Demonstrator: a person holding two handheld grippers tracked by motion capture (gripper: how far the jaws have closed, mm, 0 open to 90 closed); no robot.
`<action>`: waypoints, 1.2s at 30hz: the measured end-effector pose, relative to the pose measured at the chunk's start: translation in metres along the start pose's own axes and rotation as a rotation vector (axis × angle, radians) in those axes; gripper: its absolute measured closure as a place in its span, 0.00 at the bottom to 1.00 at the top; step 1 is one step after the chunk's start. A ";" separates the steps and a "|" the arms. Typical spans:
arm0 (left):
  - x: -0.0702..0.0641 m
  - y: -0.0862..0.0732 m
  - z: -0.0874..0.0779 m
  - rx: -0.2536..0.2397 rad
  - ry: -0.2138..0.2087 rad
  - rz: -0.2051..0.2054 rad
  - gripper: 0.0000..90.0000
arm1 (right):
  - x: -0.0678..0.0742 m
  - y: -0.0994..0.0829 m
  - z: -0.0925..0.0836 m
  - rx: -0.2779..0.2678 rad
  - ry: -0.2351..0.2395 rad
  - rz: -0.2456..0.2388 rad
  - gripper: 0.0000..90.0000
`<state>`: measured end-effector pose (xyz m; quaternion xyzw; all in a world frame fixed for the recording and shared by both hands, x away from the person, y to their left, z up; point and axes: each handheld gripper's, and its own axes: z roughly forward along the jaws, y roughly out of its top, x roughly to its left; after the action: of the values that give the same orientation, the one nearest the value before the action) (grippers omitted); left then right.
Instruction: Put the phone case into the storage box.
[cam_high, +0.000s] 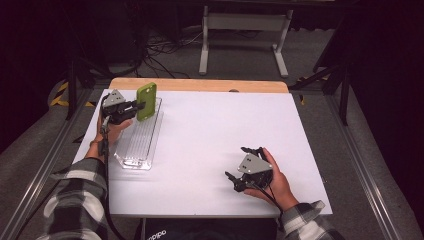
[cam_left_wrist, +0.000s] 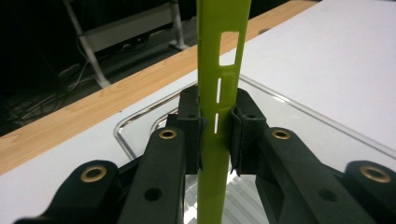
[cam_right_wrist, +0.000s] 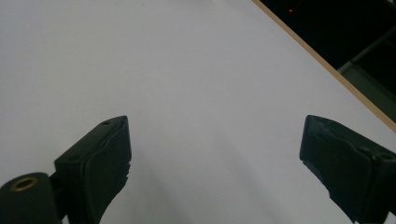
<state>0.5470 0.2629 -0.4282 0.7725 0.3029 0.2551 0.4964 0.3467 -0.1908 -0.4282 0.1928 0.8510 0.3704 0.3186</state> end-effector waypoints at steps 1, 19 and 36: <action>0.001 0.001 0.001 0.008 0.004 0.006 0.86 | 0.000 0.000 0.000 0.003 0.000 0.002 0.11; 0.007 0.008 0.012 0.062 0.130 0.016 0.77 | 0.000 0.000 -0.002 -0.002 0.027 0.005 0.11; 0.009 0.006 0.009 0.126 0.223 0.039 0.81 | 0.004 0.001 -0.001 0.002 0.010 -0.031 0.11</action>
<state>0.5613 0.2620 -0.4252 0.7746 0.3565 0.3297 0.4052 0.3434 -0.1887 -0.4283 0.1780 0.8558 0.3654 0.3199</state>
